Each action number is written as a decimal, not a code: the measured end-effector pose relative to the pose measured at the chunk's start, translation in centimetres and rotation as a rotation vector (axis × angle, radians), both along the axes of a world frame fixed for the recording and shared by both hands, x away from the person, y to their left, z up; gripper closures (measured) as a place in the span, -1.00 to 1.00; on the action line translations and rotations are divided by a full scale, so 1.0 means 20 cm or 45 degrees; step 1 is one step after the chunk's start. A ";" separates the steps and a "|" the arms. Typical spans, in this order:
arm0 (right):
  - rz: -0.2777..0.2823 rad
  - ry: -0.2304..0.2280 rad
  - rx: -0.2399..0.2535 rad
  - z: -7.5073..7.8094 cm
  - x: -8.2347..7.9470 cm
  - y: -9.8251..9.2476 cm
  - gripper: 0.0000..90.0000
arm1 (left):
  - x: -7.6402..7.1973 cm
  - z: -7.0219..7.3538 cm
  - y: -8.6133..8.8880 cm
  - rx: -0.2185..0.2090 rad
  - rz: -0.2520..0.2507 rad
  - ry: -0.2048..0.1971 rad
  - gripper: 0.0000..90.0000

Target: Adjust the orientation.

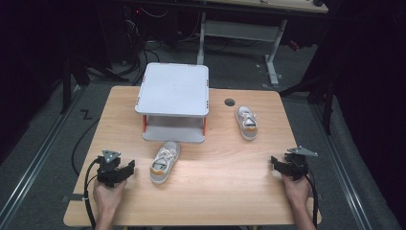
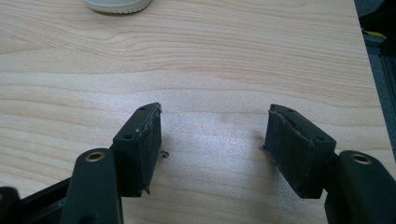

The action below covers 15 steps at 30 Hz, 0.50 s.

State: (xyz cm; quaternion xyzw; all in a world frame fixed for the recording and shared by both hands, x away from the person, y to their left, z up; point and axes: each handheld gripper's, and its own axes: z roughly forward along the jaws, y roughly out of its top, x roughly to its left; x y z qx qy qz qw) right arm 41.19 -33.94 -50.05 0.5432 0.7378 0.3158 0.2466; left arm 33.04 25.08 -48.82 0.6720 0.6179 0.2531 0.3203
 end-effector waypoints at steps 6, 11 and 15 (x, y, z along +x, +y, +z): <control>0.000 0.000 0.000 0.00 0.00 0.00 -0.20 | -0.03 0.06 -0.03 -0.028 -0.050 -0.025 -0.02; 0.000 0.000 0.000 0.00 0.00 0.00 -0.20 | -0.06 0.13 -0.06 -0.031 -0.106 -0.063 -0.02; 0.000 0.000 0.000 0.00 0.00 0.00 -0.20 | -0.06 0.18 -0.12 -0.046 -0.187 -0.074 0.01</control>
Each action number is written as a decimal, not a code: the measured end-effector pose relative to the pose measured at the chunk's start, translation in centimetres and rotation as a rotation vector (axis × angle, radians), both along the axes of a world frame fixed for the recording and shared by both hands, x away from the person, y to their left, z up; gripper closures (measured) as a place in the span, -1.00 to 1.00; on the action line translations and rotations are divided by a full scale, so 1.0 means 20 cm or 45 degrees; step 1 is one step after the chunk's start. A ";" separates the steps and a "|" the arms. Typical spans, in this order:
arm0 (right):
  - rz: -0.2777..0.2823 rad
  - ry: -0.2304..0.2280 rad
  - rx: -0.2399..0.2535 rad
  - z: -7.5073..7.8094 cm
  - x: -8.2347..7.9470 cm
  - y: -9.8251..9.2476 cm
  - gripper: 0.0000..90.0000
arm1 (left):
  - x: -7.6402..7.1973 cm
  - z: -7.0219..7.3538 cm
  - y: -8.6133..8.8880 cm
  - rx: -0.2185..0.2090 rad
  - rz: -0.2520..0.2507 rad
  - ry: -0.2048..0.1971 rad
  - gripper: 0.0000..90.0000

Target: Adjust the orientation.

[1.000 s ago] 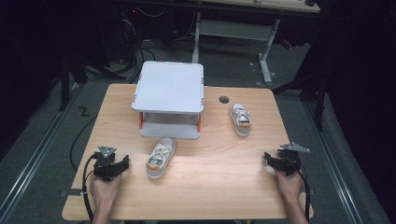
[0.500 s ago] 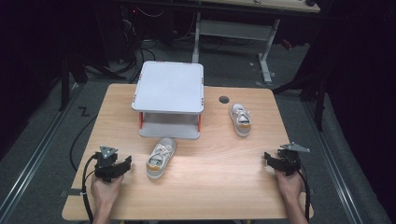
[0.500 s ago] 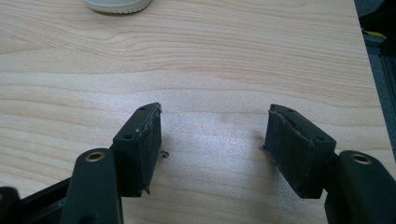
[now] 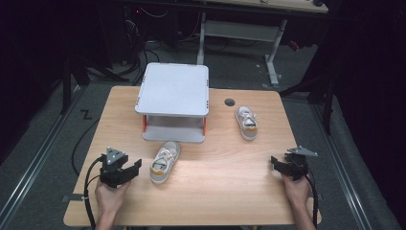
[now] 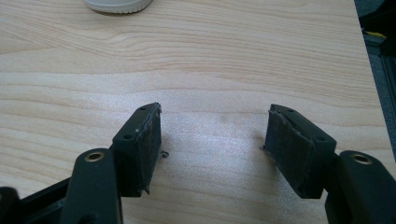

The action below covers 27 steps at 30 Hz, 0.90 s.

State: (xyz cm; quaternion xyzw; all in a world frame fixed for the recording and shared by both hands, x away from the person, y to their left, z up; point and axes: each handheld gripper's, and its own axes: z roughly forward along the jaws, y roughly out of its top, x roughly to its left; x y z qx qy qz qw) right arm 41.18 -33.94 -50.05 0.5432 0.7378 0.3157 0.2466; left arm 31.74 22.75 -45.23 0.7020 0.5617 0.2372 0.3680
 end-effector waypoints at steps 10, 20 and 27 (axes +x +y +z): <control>-0.001 0.000 -0.001 0.00 0.00 0.00 -0.20 | 0.06 0.02 -0.13 0.002 -0.158 0.053 0.17; 0.000 0.000 0.000 0.00 0.00 0.00 -0.21 | 0.14 -0.01 -0.20 0.031 -0.234 0.109 0.34; 0.001 0.001 0.001 0.00 0.00 0.00 -0.21 | 0.17 -0.03 -0.23 0.039 -0.245 0.128 0.43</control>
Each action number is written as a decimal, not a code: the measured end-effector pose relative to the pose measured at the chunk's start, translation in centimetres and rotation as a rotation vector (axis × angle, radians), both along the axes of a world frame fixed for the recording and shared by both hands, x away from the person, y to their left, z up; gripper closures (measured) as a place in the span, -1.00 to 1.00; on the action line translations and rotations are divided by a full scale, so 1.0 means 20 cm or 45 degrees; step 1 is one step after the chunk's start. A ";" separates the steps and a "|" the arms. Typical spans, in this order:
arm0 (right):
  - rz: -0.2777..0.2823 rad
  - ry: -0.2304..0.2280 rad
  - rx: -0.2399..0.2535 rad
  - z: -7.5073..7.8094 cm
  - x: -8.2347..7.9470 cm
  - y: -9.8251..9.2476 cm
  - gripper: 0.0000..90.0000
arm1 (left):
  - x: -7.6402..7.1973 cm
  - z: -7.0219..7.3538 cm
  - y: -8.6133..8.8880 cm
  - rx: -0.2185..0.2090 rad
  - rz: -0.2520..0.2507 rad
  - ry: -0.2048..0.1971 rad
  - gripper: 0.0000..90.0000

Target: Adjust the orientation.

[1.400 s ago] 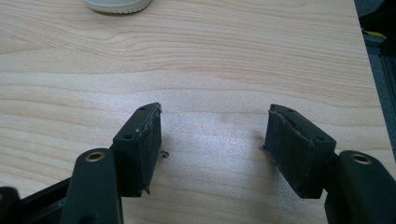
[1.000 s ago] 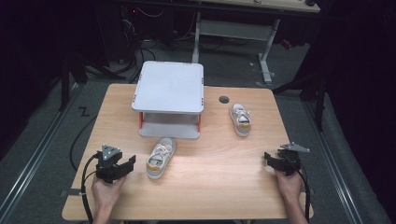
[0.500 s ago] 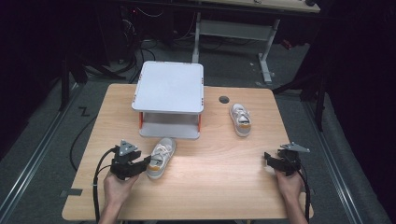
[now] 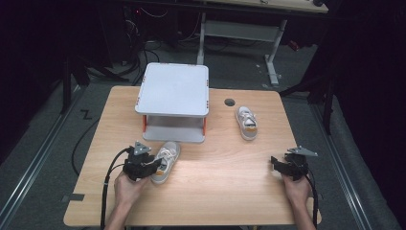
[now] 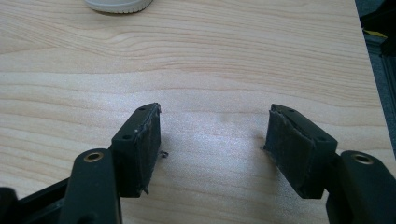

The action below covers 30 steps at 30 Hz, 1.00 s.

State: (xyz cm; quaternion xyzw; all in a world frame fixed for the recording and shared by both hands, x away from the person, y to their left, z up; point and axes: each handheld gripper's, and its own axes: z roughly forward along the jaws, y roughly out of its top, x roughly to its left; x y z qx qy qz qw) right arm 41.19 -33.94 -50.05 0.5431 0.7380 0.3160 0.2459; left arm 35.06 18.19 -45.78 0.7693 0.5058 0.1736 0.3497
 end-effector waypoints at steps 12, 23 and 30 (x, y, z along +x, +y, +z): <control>0.000 0.000 -0.001 0.00 0.00 0.00 -0.21 | 0.00 0.02 -0.01 0.079 0.047 -0.067 0.82; 0.002 0.001 -0.001 0.00 0.00 0.00 -0.22 | 0.01 0.12 -0.16 0.069 -0.006 -0.093 0.87; 0.003 0.004 -0.001 0.00 0.00 0.00 -0.24 | 0.07 0.15 -0.39 0.044 -0.095 -0.087 0.87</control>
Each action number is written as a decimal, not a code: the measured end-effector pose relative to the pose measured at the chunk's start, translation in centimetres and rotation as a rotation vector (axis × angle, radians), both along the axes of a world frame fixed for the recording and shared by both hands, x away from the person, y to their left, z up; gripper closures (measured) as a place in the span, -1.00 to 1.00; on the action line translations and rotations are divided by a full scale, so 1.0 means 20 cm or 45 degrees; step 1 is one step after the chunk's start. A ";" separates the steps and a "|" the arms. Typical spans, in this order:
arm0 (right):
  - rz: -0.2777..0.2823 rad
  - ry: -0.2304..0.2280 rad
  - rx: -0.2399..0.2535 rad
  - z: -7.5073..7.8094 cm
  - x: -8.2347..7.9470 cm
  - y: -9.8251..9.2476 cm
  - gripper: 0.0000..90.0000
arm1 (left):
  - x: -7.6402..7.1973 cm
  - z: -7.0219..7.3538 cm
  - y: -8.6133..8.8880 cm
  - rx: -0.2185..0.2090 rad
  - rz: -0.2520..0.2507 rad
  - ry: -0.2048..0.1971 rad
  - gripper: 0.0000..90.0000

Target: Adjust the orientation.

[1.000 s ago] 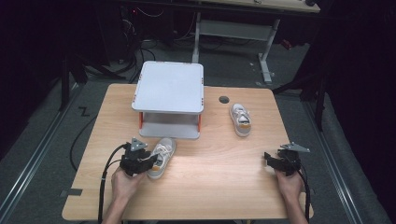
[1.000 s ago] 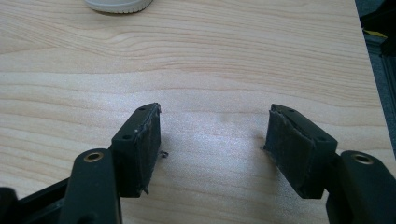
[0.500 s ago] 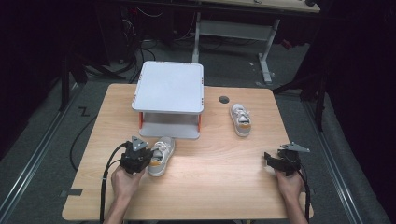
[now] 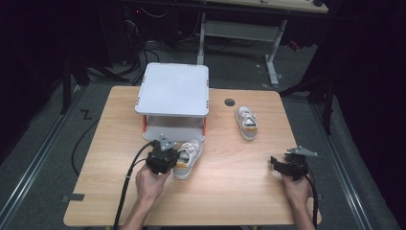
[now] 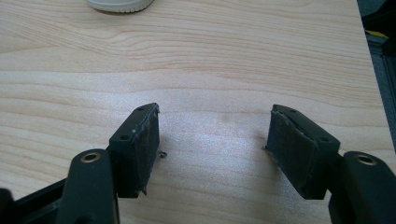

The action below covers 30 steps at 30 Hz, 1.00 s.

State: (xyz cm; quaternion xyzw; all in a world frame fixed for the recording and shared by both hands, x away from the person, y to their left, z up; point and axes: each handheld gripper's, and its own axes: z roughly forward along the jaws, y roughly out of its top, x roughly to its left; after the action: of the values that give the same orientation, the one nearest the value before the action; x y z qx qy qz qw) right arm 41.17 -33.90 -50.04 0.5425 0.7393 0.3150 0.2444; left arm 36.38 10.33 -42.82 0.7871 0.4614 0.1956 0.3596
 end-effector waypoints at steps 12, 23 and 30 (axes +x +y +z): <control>0.010 0.001 -0.001 0.00 0.00 0.00 -0.27 | 0.13 -0.05 -0.36 0.114 -0.036 0.015 0.87; 0.010 0.001 -0.001 0.00 0.00 0.00 -0.27 | 0.13 -0.07 -0.42 0.066 -0.092 0.093 0.76; 0.010 0.001 -0.001 0.00 0.00 0.00 -0.27 | 0.14 -0.08 -0.40 -0.017 -0.122 0.140 0.71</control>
State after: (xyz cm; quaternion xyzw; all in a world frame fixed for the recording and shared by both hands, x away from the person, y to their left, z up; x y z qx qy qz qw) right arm 41.17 -33.89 -50.05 0.5396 0.7417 0.3157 0.2430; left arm 39.17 2.32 -44.43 0.8153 0.4437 0.1316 0.3480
